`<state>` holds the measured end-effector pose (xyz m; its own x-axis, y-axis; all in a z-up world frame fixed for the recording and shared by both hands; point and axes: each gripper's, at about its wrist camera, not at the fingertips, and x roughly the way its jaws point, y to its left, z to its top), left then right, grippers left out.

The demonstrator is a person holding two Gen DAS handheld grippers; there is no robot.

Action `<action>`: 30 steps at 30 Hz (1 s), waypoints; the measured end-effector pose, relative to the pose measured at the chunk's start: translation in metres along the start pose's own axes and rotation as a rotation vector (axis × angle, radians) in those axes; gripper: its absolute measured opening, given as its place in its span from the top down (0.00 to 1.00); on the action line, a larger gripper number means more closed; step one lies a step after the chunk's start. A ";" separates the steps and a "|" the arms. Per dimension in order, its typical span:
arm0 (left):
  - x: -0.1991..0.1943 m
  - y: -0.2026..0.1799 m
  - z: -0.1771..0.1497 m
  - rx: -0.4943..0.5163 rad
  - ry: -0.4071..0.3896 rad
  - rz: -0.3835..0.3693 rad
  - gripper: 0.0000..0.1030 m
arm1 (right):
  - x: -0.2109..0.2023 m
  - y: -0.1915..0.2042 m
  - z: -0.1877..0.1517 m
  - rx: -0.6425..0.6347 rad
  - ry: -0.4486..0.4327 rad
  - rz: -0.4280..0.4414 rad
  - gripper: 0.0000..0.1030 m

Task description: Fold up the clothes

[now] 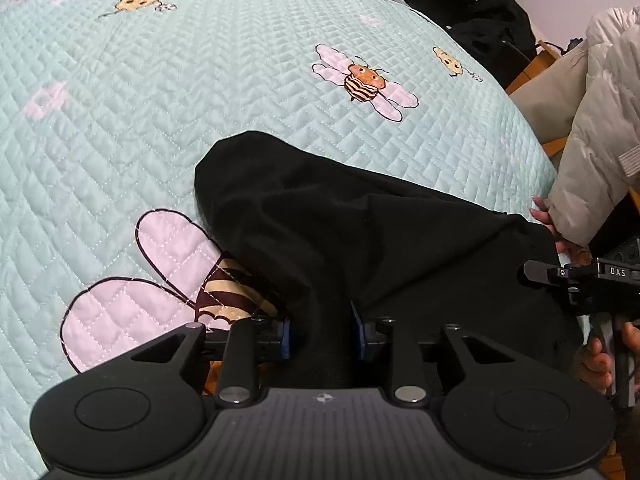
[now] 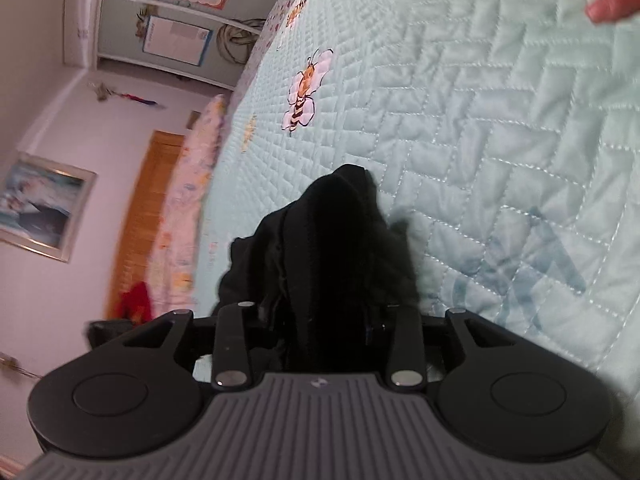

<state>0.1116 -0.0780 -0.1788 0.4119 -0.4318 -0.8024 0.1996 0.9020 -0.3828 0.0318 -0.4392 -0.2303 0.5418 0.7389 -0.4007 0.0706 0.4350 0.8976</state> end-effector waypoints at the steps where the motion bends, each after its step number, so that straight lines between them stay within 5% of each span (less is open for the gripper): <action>1: 0.001 0.002 0.000 0.000 0.001 -0.009 0.69 | 0.001 -0.001 0.002 -0.004 0.015 0.006 0.62; 9: 0.004 -0.004 0.000 0.036 0.005 0.016 0.68 | 0.024 0.015 0.011 -0.106 0.058 -0.048 0.66; 15: -0.003 -0.026 -0.001 0.097 -0.024 0.109 0.74 | 0.014 0.045 -0.013 -0.209 -0.046 -0.159 0.71; 21: -0.020 -0.027 -0.001 0.073 -0.048 0.112 0.76 | 0.016 0.113 -0.042 -0.487 -0.117 -0.301 0.72; 25: -0.043 -0.034 -0.003 0.091 -0.089 0.097 0.77 | 0.009 0.126 -0.048 -0.459 -0.131 -0.254 0.72; 30: -0.080 -0.036 -0.013 0.108 -0.152 0.081 0.78 | -0.002 0.125 -0.046 -0.289 -0.145 -0.070 0.72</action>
<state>0.0603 -0.0754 -0.1065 0.5586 -0.3604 -0.7471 0.2513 0.9319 -0.2616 0.0007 -0.3629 -0.1256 0.6592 0.6300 -0.4104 -0.1178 0.6256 0.7712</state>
